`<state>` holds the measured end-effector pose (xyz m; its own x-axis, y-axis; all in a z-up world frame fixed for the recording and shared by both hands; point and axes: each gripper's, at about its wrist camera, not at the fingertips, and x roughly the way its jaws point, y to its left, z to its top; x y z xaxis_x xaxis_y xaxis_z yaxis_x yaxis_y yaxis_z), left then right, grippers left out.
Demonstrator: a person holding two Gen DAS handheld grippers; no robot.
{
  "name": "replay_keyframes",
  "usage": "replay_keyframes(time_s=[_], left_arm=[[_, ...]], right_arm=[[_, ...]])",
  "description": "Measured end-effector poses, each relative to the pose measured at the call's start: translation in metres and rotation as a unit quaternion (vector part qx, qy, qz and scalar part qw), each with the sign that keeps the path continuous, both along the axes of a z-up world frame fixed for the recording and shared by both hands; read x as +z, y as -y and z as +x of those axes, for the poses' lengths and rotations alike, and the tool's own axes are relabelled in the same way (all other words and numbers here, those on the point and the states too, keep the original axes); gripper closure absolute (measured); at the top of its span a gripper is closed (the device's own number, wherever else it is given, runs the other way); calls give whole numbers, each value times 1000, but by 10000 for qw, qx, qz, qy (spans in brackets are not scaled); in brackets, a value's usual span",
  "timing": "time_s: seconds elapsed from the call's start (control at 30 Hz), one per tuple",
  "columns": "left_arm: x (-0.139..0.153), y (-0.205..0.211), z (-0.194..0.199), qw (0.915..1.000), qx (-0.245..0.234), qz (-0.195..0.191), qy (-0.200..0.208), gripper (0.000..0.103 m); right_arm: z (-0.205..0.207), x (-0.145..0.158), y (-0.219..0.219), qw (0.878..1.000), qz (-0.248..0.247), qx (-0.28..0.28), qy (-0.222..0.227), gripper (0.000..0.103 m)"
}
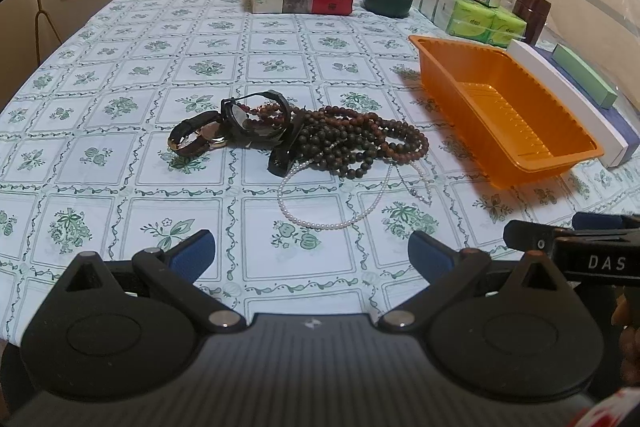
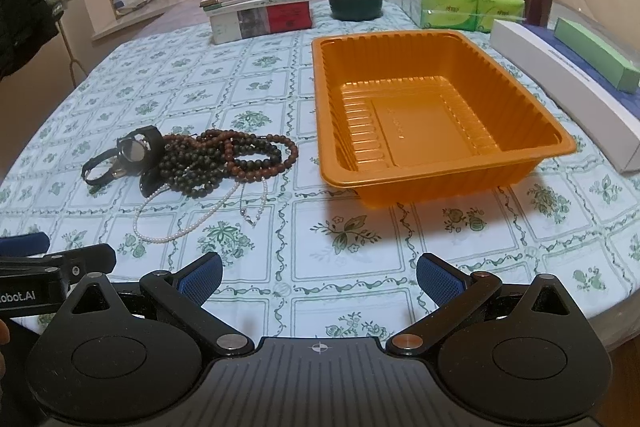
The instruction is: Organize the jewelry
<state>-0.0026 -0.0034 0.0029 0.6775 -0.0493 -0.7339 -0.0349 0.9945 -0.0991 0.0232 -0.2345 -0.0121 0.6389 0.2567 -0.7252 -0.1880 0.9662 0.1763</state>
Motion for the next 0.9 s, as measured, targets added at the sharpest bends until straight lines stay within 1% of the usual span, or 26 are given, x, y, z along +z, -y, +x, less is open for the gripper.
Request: replay_keyframes(time_s=[0.13,0.23,0.37,0.43,0.5,0.57,0.67,0.7,0.73,0.8,0.87,0.9], left_arm=[[3,-4,4,9998,18,-189,56,1],[5,-6,9,9994,-13,-322,83,1],[8,-6,17,9987,-65,-496,102,1],[10,-6,22,9981,-94,-587,157,1],[11,-6,26,9975,-101,-673,181,1],[11,-5,29,9972,-134,-705,208,1],[9,-2,31,9977,-160,-629,203,1],[7,-2,33,9977,-172,-624,185,1],[6,-1,34,9978,-174,-621,160,1],[3,-1,37,9977,-186,-638,110,1],[1,0,40,9977,-199,-644,81,1],[0,0,42,9976,-200,-653,78,1]], right_arm=[[-1,0,14,9996,181,-225,20,0],[-3,3,35,9981,325,-524,79,0],[-6,14,74,9922,614,-1047,276,1],[-6,22,96,9880,730,-1277,481,1],[1,29,116,9837,740,-1508,639,1],[14,33,135,9811,784,-1615,722,1],[34,36,160,9777,857,-1721,843,1],[41,36,166,9771,871,-1733,876,4],[47,34,172,9768,859,-1745,901,13],[61,28,181,9775,823,-1730,882,21],[76,21,189,9789,840,-1673,818,27],[82,16,191,9803,851,-1610,771,33]])
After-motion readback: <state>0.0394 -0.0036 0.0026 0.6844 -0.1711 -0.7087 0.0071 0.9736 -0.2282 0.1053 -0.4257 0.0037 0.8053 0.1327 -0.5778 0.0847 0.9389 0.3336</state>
